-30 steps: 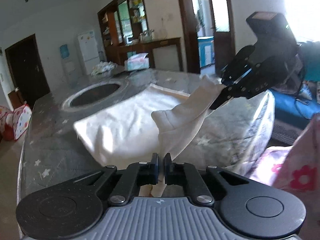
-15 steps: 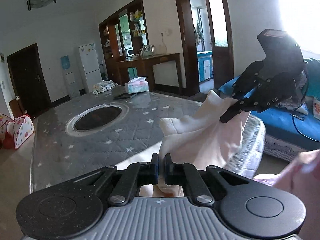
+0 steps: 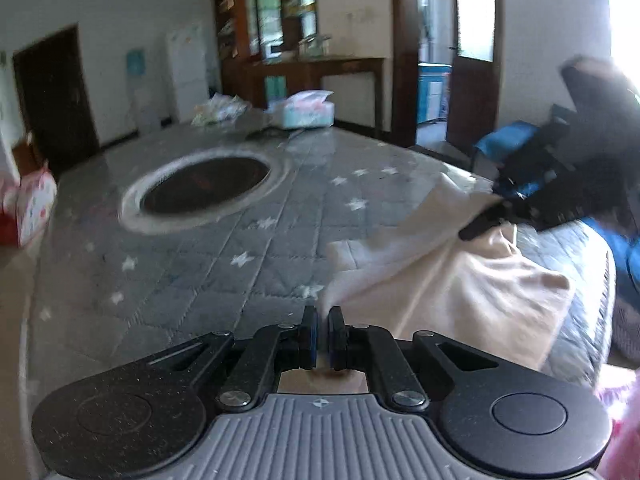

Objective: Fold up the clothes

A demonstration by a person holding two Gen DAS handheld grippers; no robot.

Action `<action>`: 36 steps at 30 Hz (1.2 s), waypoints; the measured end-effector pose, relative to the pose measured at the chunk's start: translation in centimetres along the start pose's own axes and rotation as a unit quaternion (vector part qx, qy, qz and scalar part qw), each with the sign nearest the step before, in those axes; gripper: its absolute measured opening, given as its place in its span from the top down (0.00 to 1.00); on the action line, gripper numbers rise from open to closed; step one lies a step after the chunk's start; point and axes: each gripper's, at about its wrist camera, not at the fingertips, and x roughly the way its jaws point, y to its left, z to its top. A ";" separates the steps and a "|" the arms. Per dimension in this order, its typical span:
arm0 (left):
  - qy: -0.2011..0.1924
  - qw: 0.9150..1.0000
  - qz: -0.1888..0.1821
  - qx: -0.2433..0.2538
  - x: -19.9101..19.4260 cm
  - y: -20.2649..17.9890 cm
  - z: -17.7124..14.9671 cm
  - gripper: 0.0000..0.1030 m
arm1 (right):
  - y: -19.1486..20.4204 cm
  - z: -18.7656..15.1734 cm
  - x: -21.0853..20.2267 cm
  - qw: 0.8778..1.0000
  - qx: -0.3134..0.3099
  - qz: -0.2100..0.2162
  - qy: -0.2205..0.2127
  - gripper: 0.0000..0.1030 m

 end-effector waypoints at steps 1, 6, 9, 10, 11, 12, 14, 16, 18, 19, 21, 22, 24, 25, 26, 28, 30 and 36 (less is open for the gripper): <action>0.003 1.000 0.006 -0.009 0.7 0.4 -0.1 0.91 | -0.2 -0.2 0.7 1.000 0.007 -0.002 0.002 0.92; 0.013 0.998 0.035 -0.055 3.0 2.2 -0.9 0.79 | -1.2 -0.9 2.4 0.999 0.040 -0.014 0.000 0.78; 0.006 0.996 0.058 -0.075 2.7 3.1 -1.3 0.74 | -1.8 -1.2 2.9 0.998 0.058 -0.024 -0.006 0.64; 0.003 0.994 0.067 -0.084 2.4 3.4 -1.5 0.74 | -2.0 -1.3 2.7 0.997 0.064 -0.031 -0.010 0.60; 0.000 0.993 0.077 -0.093 2.2 3.7 -1.7 0.74 | -2.2 -1.4 2.5 0.997 0.070 -0.036 -0.014 0.57; -0.002 0.991 0.091 -0.100 1.8 4.0 -1.7 0.74 | -2.5 -1.4 2.2 0.996 0.078 -0.040 -0.018 0.55; -0.006 0.987 0.117 -0.114 1.1 4.4 -1.9 0.75 | -2.9 -1.5 1.6 0.994 0.090 -0.048 -0.027 0.54; -0.025 0.985 0.115 -0.122 -0.5 3.9 -1.8 0.75 | -3.1 -1.3 0.7 0.993 0.098 -0.058 -0.041 0.55; -0.036 0.986 0.101 -0.126 -1.8 2.7 -1.6 0.76 | -3.2 -1.2 -0.2 0.991 0.106 -0.068 -0.055 0.57; -0.041 0.987 0.089 -0.125 -2.2 1.9 -1.5 0.76 | -3.0 -1.1 -0.5 0.991 0.104 -0.065 -0.060 0.58; -0.054 0.990 0.060 -0.115 -2.9 0.0 -1.3 0.76 | -2.3 -0.6 -0.3 0.993 0.096 -0.047 -0.059 0.62; -0.056 0.991 0.046 -0.112 -3.0 -0.6 -1.2 0.76 | -2.0 -0.4 0.1 0.993 0.095 -0.036 -0.055 0.64; -0.055 0.991 0.030 -0.119 -2.8 -1.6 -1.3 0.75 | -1.5 0.1 1.2 0.994 0.096 -0.020 -0.046 0.65; -0.052 0.991 0.024 -0.123 -2.5 -2.0 -1.4 0.76 | -1.3 0.2 1.9 0.994 0.096 -0.017 -0.042 0.65; -0.049 0.991 0.018 -0.120 -2.3 -2.5 -1.6 0.76 | -1.1 0.4 2.5 0.994 0.098 -0.014 -0.039 0.65; -0.041 0.993 0.006 -0.114 -2.0 -3.5 -1.9 0.75 | -0.9 0.5 3.6 0.994 0.101 -0.009 -0.033 0.65; -0.034 0.994 -0.005 -0.108 -1.5 -4.4 -2.3 0.75 | -0.6 0.4 4.6 0.995 0.099 -0.013 -0.024 0.66; -0.014 0.996 -0.015 -0.092 -0.6 -6.0 -4.0 0.74 | 0.0 0.6 5.7 0.995 0.092 -0.032 -0.010 0.67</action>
